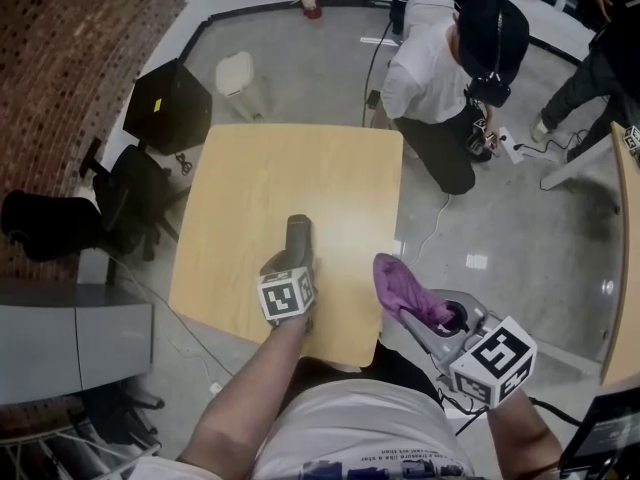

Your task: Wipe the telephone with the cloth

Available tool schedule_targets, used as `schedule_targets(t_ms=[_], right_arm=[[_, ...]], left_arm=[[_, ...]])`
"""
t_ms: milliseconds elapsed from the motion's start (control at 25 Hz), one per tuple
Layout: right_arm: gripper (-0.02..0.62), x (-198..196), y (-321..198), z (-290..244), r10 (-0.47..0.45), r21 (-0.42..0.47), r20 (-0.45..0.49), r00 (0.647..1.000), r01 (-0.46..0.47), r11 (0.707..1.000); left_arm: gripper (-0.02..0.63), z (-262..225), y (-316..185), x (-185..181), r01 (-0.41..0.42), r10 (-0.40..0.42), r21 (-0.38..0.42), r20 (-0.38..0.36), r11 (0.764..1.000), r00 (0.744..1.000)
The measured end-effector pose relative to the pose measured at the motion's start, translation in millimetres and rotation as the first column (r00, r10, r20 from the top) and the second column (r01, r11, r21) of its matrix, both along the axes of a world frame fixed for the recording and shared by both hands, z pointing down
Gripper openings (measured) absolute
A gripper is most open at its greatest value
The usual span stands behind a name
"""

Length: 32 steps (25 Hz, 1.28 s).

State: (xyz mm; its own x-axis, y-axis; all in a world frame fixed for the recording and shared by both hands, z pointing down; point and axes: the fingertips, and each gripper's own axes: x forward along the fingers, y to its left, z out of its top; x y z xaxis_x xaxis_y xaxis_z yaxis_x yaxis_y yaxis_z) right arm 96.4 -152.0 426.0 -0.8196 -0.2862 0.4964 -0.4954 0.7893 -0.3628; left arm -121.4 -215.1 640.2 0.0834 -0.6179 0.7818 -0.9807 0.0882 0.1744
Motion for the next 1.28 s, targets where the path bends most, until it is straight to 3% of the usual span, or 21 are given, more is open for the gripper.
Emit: schedule_targets(t_ms=[200,680,1040,1280], right_arm=[[0.086,-8,-4,0,-0.006,-0.002,0.013,1.000,0.006,1.000],[0.086,0,-2,6,-0.013,-0.001,0.021,1.000,0.013,1.000],[0.086,-12,1,20,-0.073,0.012,-0.004,0.997,0.073,0.997],[0.086,-20,4,24,-0.086,0.037,-0.010,0.996,0.086,0.996]], left_arm=[[0.264,-5,-3,-7,-0.006,0.006,-0.009,0.031,1.000,1.000],[0.372,-3,6,-5,0.000,0.000,0.001,0.016,1.000,1.000],[0.396,-51,45,-8,-0.045,0.044,0.093,0.015,0.995,0.999],[0.384,-98,86,-15,-0.021,0.037,0.183,-0.081,0.983,0.996]])
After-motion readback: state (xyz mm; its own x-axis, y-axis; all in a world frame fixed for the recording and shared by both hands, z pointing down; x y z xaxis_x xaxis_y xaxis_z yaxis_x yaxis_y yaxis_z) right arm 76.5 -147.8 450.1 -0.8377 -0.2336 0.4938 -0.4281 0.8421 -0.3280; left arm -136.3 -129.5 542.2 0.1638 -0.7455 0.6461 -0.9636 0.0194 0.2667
